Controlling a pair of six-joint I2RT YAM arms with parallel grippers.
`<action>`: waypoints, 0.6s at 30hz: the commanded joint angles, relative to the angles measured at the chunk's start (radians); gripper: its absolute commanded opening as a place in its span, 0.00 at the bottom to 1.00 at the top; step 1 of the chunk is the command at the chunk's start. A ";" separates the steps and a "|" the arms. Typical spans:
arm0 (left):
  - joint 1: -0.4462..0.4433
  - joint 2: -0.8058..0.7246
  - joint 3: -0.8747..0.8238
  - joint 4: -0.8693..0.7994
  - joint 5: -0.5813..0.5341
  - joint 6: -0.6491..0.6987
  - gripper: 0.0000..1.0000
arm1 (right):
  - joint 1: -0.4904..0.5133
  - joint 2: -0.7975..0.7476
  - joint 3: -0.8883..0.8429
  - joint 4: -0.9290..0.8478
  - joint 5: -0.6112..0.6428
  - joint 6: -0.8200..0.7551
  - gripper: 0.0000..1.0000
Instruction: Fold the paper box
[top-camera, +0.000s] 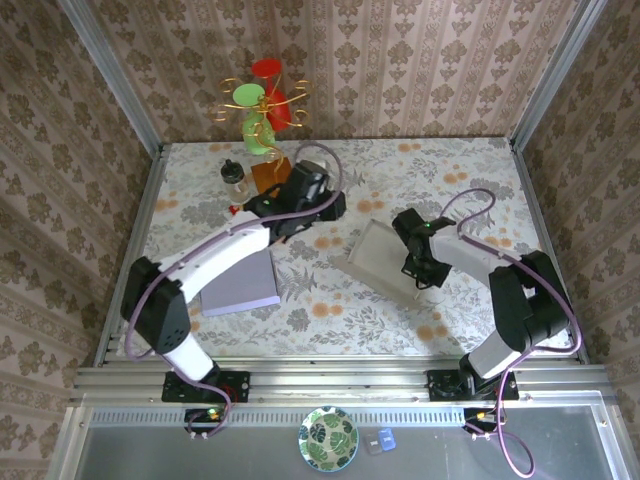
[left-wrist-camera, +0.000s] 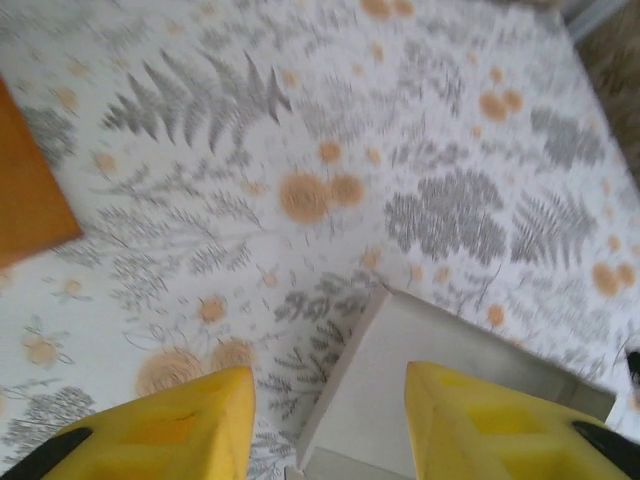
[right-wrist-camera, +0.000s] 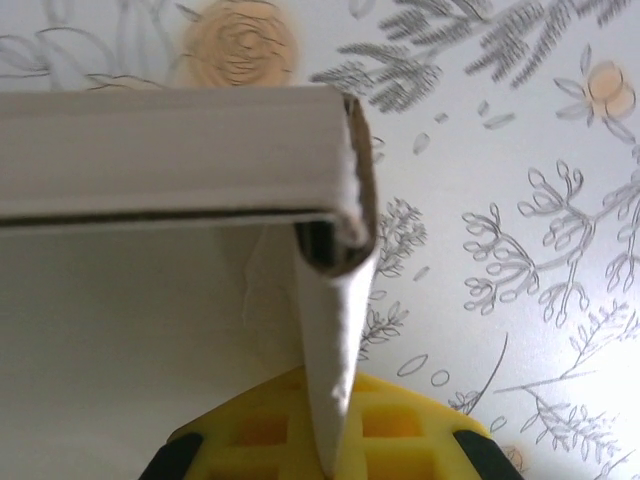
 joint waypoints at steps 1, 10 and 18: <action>0.045 -0.050 -0.016 -0.012 0.010 -0.046 0.43 | -0.021 -0.064 -0.031 0.005 -0.094 0.148 0.00; 0.085 -0.105 -0.157 -0.056 0.138 -0.088 0.40 | -0.064 -0.236 -0.243 0.207 -0.312 0.614 0.00; 0.020 -0.087 -0.306 0.043 0.245 -0.183 0.36 | -0.053 -0.254 -0.281 0.240 -0.395 0.872 0.00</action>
